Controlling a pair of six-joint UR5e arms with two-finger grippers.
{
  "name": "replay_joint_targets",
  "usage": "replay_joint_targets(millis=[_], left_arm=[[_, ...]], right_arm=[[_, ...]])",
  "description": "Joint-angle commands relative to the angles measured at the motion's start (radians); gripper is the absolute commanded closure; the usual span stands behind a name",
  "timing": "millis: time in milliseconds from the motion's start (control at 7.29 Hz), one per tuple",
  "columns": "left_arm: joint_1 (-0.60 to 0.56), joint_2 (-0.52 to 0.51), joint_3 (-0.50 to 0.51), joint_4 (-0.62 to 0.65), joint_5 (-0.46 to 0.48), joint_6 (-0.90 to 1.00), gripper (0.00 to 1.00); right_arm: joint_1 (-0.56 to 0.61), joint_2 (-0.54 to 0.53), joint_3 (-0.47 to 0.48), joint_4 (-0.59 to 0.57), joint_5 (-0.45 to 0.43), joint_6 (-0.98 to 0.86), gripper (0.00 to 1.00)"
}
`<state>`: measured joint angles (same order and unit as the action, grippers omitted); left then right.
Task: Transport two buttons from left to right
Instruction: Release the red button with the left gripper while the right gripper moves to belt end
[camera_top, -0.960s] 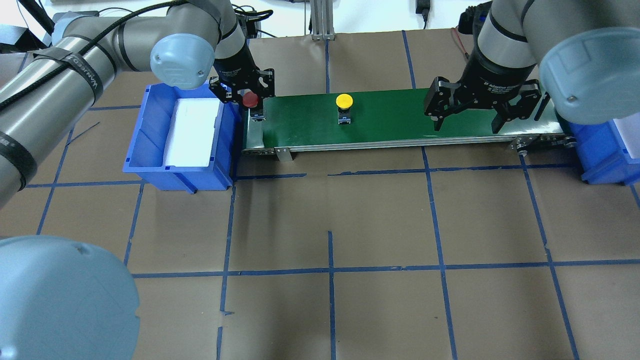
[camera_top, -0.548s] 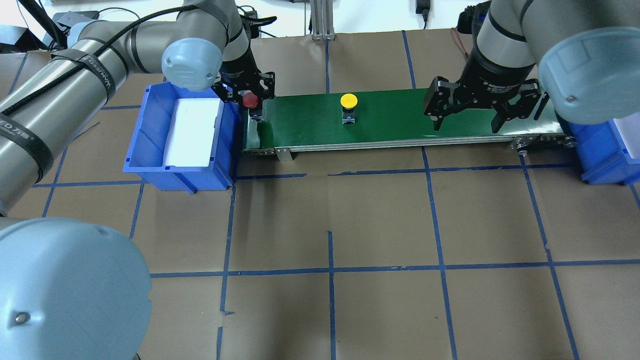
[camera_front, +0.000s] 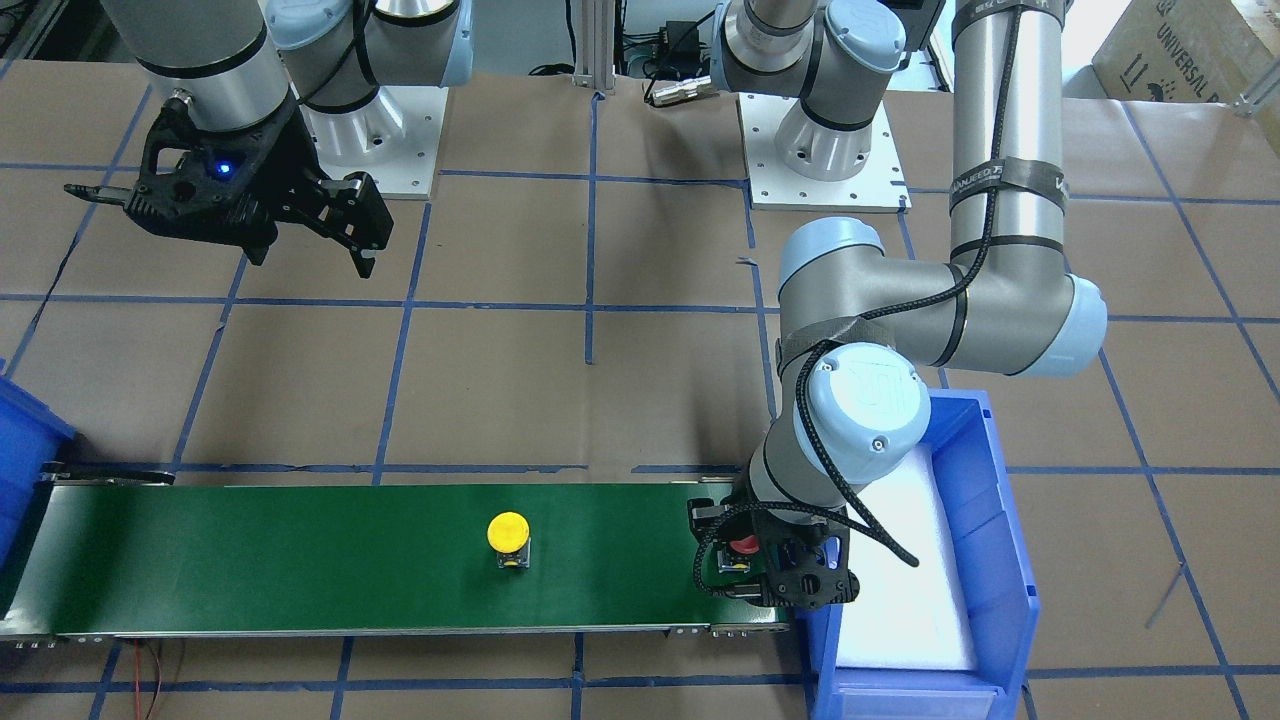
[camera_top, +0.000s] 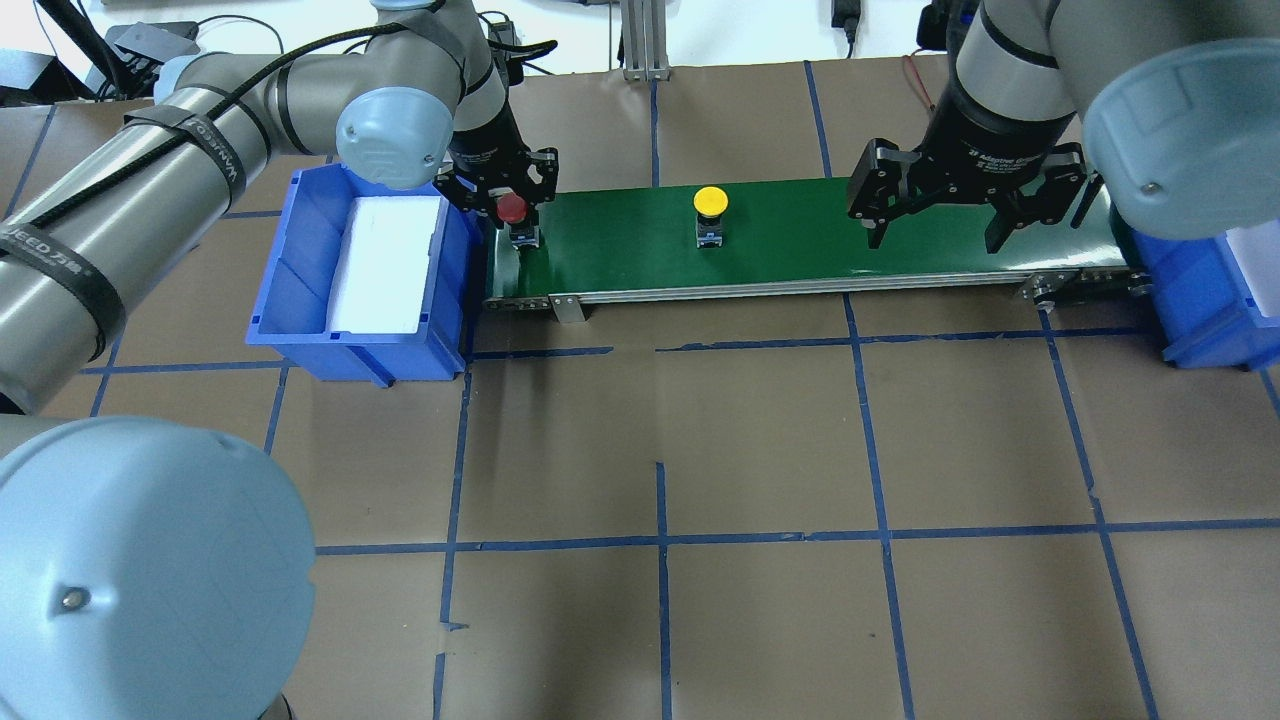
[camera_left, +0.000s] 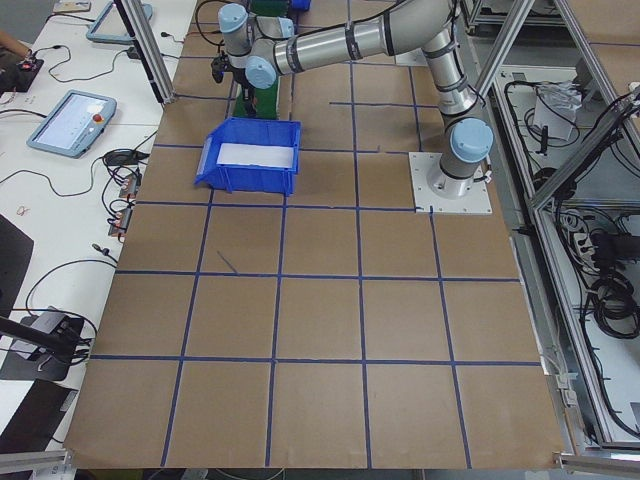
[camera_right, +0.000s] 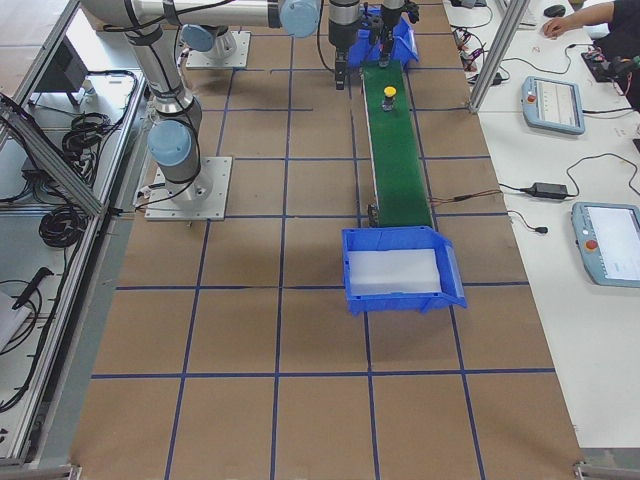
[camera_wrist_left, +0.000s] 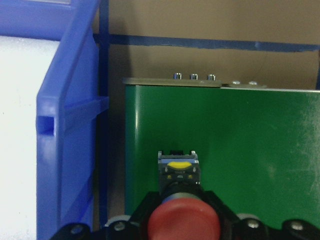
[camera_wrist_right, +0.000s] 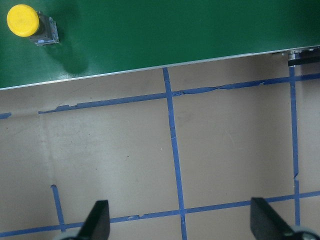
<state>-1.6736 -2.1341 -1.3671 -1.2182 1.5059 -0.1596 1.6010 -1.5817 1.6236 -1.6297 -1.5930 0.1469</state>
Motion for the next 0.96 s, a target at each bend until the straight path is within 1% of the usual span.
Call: replay_joint_targets(millis=[0,137,274,411,548,686,823], left_arm=[[0.000,0.014,-0.020,0.016,-0.018,0.009,0.00],[0.000,0.029,-0.017,0.016,-0.018,0.000,0.00],[0.000,0.057,-0.010,0.016,-0.016,0.009,0.00],[0.002,0.104,-0.033,0.002,0.002,0.014,0.00],[0.012,0.158,-0.074,-0.021,0.081,0.040,0.00],[0.029,0.236,-0.120,-0.027,0.115,0.057,0.00],[0.087,0.322,-0.139,-0.147,0.099,0.069,0.00]], right_arm=[[-0.006,0.011,0.013,0.010,-0.007,-0.007,0.00],[0.002,0.023,0.012,0.004,-0.054,0.008,0.00],[0.004,0.026,0.025,0.002,-0.070,0.011,0.00],[0.005,0.028,0.039,0.005,-0.061,-0.034,0.00],[0.005,0.029,0.051,0.005,-0.061,-0.111,0.00],[0.005,0.076,0.047,-0.001,-0.061,-0.160,0.00],[0.005,0.118,0.041,-0.016,-0.062,-0.232,0.00]])
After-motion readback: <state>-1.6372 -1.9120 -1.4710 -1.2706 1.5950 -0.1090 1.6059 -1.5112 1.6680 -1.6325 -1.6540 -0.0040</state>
